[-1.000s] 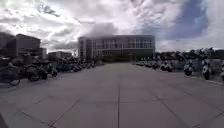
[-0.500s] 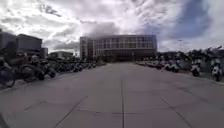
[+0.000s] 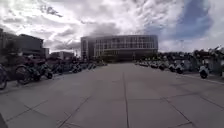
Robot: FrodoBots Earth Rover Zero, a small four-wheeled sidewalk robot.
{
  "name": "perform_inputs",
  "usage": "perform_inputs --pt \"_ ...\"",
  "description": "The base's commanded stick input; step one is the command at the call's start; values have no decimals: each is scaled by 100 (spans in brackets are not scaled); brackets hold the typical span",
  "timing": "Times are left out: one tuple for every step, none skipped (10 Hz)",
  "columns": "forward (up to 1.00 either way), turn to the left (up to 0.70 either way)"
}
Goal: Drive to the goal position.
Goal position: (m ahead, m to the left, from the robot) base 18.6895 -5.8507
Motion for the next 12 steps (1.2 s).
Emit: perform_inputs --pt "70 0" --pt "70 -6" --pt "70 -32" --pt "70 -10" --pt "70 1" --pt "70 1" --pt "70 1" --pt "70 1" --pt "70 1" --pt "70 1" --pt "70 1" --pt "70 1"
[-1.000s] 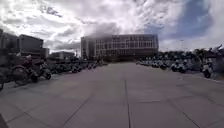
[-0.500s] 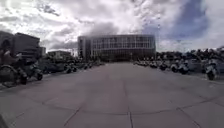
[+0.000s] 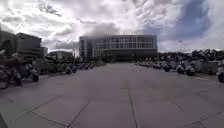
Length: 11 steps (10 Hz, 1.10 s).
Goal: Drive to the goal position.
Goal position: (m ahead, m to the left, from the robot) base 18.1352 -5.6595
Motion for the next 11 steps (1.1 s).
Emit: perform_inputs --pt "70 1" --pt "70 1" --pt "70 1" --pt "70 1" --pt "70 1" --pt "70 1" --pt "70 1" --pt "70 1" --pt "70 1" --pt "70 1" --pt "70 1"
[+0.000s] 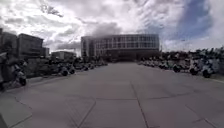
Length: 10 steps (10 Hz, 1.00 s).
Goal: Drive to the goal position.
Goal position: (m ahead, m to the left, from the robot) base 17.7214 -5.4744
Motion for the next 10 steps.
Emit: perform_inputs --pt "70 1" --pt "70 -34" --pt "70 -33" --pt "70 -21" --pt "70 1" --pt "70 1" --pt "70 1" --pt "70 1" --pt "70 1" --pt "70 -3"
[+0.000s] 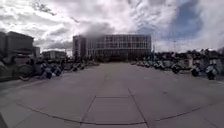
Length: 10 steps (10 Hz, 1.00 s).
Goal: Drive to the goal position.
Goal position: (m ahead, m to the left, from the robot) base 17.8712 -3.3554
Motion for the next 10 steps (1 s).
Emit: perform_inputs --pt "70 -26" --pt "70 -34" --pt "70 -34" --pt "70 -34" --pt "70 -34" --pt "70 -34" --pt "70 -31" --pt "70 1" --pt "70 1" --pt "70 1"
